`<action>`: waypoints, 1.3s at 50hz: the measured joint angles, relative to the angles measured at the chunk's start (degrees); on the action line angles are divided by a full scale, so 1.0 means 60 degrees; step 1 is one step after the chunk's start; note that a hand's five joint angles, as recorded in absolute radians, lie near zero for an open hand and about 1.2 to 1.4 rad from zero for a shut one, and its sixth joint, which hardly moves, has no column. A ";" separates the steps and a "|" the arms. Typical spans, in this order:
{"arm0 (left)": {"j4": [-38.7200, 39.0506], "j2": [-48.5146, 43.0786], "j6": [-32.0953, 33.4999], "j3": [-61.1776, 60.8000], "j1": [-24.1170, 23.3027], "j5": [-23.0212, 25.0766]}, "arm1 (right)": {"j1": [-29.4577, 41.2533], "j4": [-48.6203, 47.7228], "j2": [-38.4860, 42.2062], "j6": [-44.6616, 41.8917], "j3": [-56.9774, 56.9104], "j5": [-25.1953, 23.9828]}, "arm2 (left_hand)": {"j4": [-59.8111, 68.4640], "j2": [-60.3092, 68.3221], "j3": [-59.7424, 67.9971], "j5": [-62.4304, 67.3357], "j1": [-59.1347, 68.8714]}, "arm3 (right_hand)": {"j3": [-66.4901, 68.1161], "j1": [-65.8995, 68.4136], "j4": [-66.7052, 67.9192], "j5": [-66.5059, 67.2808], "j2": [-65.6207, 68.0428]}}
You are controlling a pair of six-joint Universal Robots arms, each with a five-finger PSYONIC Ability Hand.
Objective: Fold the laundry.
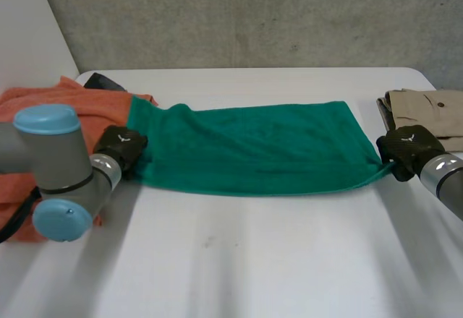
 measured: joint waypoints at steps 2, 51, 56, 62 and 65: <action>-0.0151 0.0381 -0.0105 -0.0313 0.0060 -0.0007 | -0.0032 0.0435 -0.0168 -0.0117 -0.0040 -0.0001 | 0.0000 0.0000 0.0000 0.0000 0.0000 | 0.0000 0.0000 0.0000 0.0002 0.0000; -0.2736 -0.1116 -0.0837 0.3113 -0.0879 -0.1561 | 0.0612 0.1437 0.2479 -0.0392 -0.3847 0.1524 | -0.8754 -0.8638 -0.8488 -0.8188 -0.8515 | -0.7842 -0.7356 -0.7884 -0.8003 -0.7894; -0.2638 -0.0889 -0.0806 0.2926 -0.0968 -0.1586 | 0.0748 0.1440 0.2674 -0.0329 -0.4022 0.1762 | -0.9536 -0.9371 -0.9333 -0.8866 -0.8773 | -0.9415 -0.8496 -0.9462 -0.9298 -0.9243; -0.2198 -0.0291 -0.0450 0.2124 -0.0872 -0.1349 | 0.0737 0.1187 0.2119 -0.0204 -0.3553 0.1470 | -0.9536 -0.9400 -0.9333 -0.8866 -0.8773 | -0.9435 -0.8496 -0.9496 -0.9298 -0.9243; -0.1768 -0.0174 -0.0104 0.1766 -0.0771 -0.1074 | 0.0752 0.0893 0.1790 -0.0166 -0.3241 0.1168 | -0.9536 -0.9400 -0.9333 -0.8866 -0.8773 | -0.9435 -0.8496 -0.9496 -0.9299 -0.9243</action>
